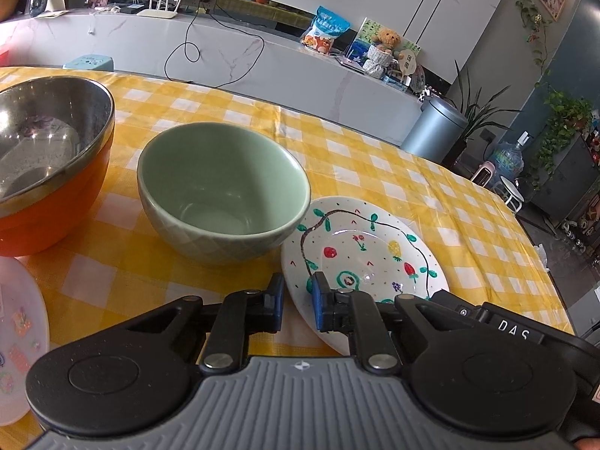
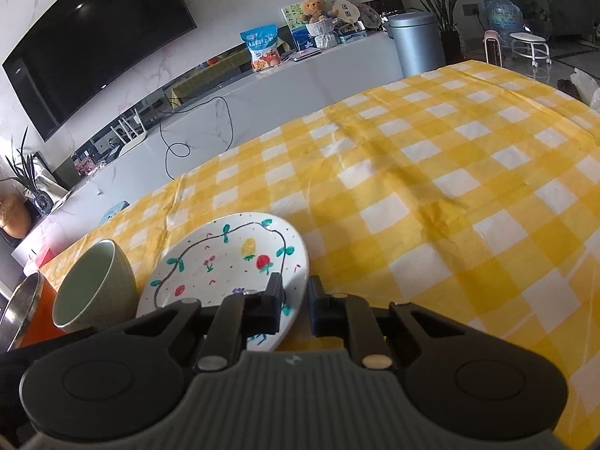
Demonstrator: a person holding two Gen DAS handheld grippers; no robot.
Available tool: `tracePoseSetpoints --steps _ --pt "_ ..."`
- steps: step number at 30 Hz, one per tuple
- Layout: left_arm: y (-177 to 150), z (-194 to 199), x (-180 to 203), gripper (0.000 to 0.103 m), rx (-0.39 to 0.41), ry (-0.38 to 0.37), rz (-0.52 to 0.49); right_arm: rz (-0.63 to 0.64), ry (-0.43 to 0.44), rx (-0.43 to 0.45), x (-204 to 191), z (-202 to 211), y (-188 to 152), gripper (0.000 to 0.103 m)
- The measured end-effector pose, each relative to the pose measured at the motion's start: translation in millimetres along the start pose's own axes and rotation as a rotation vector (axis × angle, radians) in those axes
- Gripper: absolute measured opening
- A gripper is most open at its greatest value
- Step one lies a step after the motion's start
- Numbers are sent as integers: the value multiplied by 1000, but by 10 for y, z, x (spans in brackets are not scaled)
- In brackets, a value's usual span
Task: Organize plates and bowls
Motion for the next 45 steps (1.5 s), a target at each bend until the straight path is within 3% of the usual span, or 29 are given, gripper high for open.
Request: tracePoseSetpoints --steps 5,18,21,24,28,40,43,45 --pt "-43 114 -36 16 -23 -12 6 -5 -10 -10 -1 139 -37 11" --pt "-265 742 -320 8 -58 -37 36 -34 -5 -32 -78 926 -517 10" --pt "-213 804 -296 13 -22 -7 1 -22 -1 -27 -95 938 -489 15" --pt "-156 797 -285 26 -9 -17 -3 -27 8 2 -81 930 -405 24" --pt "-173 689 -275 28 -18 -6 -12 -26 29 22 -68 837 -310 26" --pt "-204 474 -253 28 -2 -44 -9 -33 53 12 -16 535 -339 26" --pt "-211 454 -242 21 4 -51 -13 -20 52 24 -41 530 -348 25" --pt "-215 451 -236 18 7 -53 -17 -12 39 30 -36 530 -356 19"
Point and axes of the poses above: each gripper's, at about its wrist camera, not at the fingertips, and z roughly against the way its jaws point, x to its right, y to its top, the point moved 4 cm from there along -z, roughly the way its jaws point, and after that the axes turned 11 degrees about x, right-handed, at the moved point
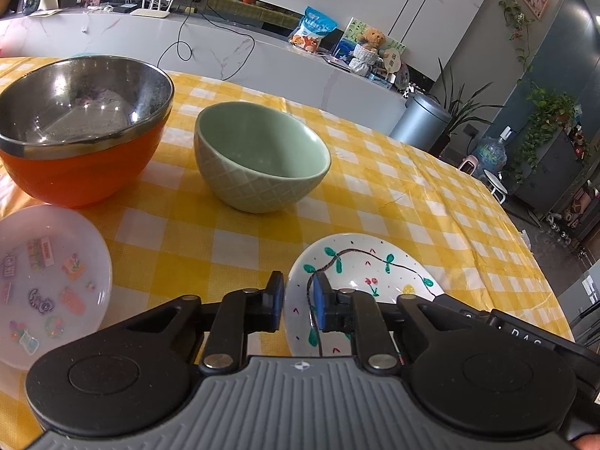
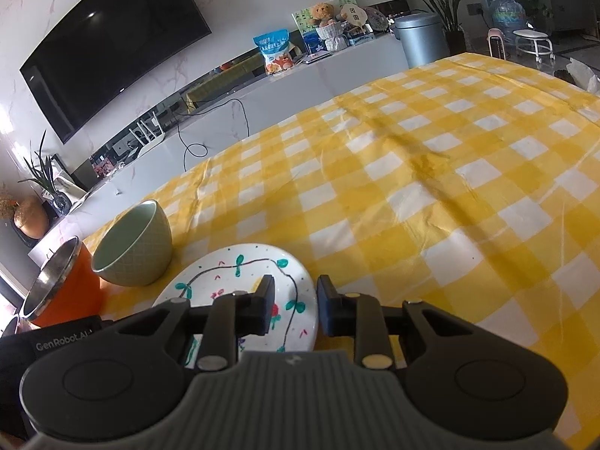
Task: Organize plates and bowls
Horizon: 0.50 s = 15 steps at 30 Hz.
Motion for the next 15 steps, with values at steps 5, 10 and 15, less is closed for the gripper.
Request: tracePoseSetpoints --steps 5,10,15 --pt "-1 21 -20 16 1 0 15 -25 -5 1 40 12 0 12" --pt "3 171 -104 16 3 10 43 -44 0 -21 2 72 -36 11" --pt "7 413 -215 16 -2 11 82 -73 17 -48 -72 221 -152 11"
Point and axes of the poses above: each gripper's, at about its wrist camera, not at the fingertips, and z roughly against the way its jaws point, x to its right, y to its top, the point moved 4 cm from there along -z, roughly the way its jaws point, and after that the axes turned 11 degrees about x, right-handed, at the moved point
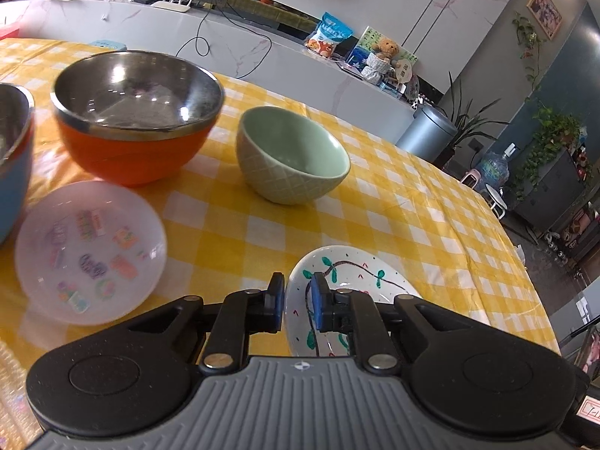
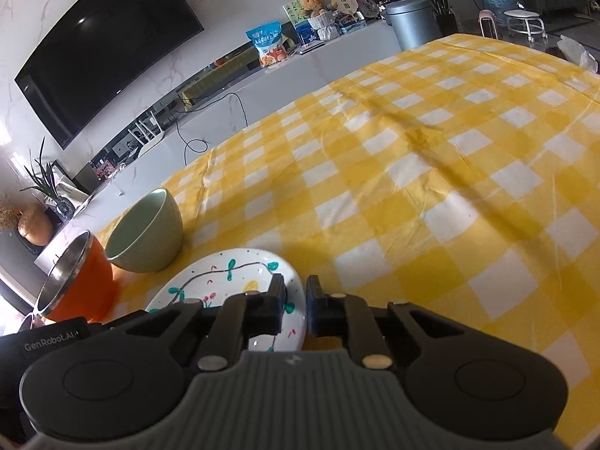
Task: Organize plates and bowls
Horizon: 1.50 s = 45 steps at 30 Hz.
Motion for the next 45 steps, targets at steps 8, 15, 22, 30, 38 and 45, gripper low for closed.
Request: tracePoseSetpoints --steps 8,15,22,30,38,45 --pt "-63 282 -215 16 -96 -1 101 -61 11 -113 -53 244 -142 10" --pt "-174 352 -297 16 -182 10 104 -77 20 -169 -75 383 -238 11" --pt "-187 390 -375 17 -253 -24 132 -112 52 -228 -2 435 -227 14" --pt "-208 399 -307 23 -262 -31 101 -130 72 -242 26 525 -279 14" --pt "-226 434 -328 18 -246 -27 94 -139 56 -221 55 549 -295 7" --pt "-179 577 -334 17 -222 -28 82 -131 61 -226 -6 603 -312 6"
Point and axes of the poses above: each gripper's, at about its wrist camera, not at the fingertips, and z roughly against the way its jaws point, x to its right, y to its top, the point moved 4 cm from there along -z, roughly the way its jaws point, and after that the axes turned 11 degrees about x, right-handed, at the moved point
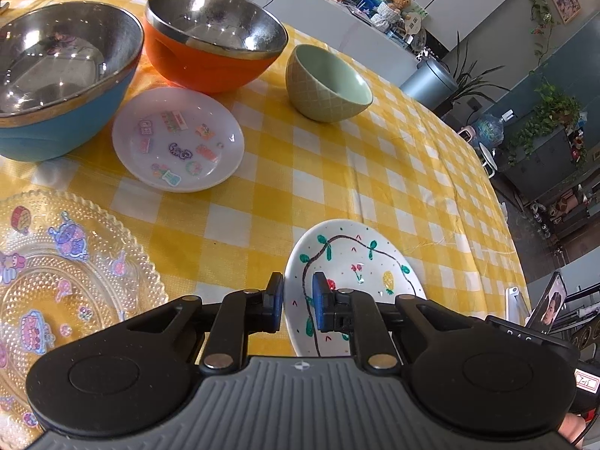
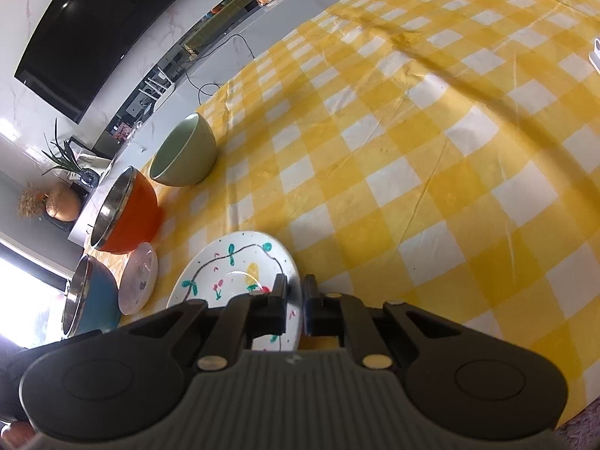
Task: Organize plates and bowls
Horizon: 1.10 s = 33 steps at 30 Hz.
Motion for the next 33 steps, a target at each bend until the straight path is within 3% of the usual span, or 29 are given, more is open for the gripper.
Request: tracePoseSetpoints --steps 15,33 --pt "-26 505 -132 18 61 25 -9 26 58 -33 -265 161 -257 6" --pt "-125 1186 -765 18 153 117 92 143 147 -102 -950 120 -718 6"
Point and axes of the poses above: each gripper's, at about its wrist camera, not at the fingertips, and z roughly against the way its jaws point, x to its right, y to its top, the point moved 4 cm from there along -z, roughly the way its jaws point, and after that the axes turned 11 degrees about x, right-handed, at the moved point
